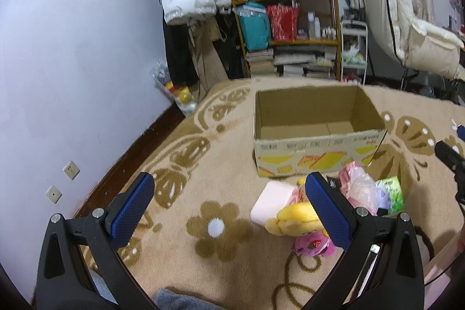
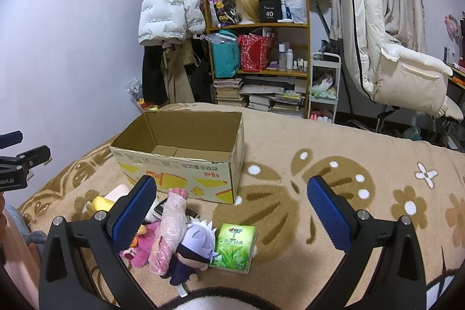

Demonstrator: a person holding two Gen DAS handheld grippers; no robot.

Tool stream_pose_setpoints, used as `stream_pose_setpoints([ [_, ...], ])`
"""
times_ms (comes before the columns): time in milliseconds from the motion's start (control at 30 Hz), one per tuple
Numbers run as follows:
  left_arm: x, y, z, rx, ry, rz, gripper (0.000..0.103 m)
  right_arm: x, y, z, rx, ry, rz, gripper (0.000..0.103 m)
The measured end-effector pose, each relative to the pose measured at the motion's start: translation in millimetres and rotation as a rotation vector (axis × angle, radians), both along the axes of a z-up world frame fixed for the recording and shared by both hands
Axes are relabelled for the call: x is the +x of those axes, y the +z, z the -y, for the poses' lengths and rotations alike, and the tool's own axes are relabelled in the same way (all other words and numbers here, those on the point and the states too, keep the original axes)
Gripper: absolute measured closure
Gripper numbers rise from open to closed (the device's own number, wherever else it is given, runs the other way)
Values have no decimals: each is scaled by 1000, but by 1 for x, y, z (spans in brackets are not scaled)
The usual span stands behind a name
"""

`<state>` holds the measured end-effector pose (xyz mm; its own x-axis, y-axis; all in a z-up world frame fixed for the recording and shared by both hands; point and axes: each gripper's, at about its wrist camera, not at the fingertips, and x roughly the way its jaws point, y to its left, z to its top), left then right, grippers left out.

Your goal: Organize soft objects

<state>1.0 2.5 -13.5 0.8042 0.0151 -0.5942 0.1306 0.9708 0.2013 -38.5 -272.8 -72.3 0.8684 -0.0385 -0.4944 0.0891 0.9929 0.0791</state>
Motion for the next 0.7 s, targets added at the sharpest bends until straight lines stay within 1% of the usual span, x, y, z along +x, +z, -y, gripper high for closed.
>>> stream_pose_setpoints([
  [67,6,-10,2,13,-2,-32,0,1,-3,-1,2,-2,-9,0],
  [333,22,-8,10,33,-22,-76,0,14,-2,3,38,20,-42,0],
  [467,29,-10,17,28,-47,-111,0,27,-7,1,66,41,-77,0],
  [600,35,-18,23,-3,-78,-176,0,41,-14,-5,82,65,-117,0],
  [700,39,-25,29,-10,-95,-218,0,50,-20,-8,104,82,-139,0],
])
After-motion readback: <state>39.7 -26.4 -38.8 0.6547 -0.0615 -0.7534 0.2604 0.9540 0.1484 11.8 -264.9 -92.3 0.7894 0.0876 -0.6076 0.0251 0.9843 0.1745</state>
